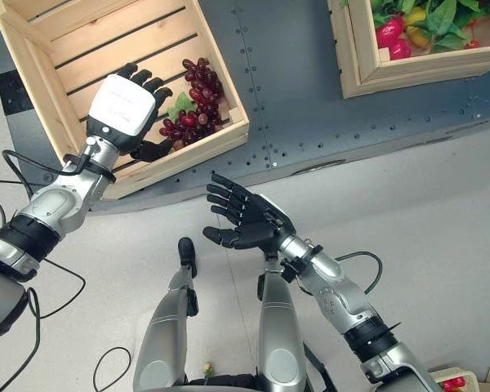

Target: Pick up the fruits from the basket on one side to the basket on the other side

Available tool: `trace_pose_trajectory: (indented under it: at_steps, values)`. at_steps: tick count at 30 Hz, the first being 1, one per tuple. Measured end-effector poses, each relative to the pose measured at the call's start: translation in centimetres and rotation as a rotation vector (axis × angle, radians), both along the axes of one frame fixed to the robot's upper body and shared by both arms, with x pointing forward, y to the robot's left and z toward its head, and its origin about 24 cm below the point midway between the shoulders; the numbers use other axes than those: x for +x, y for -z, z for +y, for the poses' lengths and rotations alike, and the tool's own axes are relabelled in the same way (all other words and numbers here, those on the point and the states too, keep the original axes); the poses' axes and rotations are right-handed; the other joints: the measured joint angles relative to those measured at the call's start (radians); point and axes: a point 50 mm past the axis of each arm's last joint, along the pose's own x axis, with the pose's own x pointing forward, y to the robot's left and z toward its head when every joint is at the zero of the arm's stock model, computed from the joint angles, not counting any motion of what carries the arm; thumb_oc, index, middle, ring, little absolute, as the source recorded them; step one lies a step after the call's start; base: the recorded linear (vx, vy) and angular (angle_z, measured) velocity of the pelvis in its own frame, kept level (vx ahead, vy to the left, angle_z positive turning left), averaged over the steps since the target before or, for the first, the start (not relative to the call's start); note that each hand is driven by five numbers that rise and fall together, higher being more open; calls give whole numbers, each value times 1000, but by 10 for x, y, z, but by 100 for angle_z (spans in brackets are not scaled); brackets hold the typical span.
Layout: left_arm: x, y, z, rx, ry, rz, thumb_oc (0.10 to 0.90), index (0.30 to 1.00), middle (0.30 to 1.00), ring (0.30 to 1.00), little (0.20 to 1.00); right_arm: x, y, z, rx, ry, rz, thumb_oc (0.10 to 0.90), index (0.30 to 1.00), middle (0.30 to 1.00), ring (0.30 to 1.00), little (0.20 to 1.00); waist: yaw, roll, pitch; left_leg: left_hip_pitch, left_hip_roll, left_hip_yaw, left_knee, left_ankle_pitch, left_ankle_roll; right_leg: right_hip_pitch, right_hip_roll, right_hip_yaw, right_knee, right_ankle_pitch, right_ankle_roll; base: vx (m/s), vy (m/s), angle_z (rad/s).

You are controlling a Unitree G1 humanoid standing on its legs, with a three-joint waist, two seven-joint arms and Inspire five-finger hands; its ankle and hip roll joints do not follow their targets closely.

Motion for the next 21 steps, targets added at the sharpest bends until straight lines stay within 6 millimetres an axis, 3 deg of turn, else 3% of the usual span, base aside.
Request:
trace_pose_trajectory:
  at_steps: [14, 21]
  values:
    - [8, -9, -20, 323, 53, -51, 800, 900, 900, 900, 900, 0, 2, 21, 35, -3, 24, 800, 900, 900, 900, 900, -22, -17, 1, -27, -2, 8, 43, -18, 4, -17, 0, 13, 10, 2, 3, 6, -18, -1]
    - [12, -14, -27, 372, 58, -59, 800, 900, 900, 900, 900, 3, -5, 41, 72, -21, 19, 800, 900, 900, 900, 900, -28, -51, 1, -51, -2, 8, 65, -29, 5, -32, 0, 15, 12, 4, 5, 6, -25, 0]
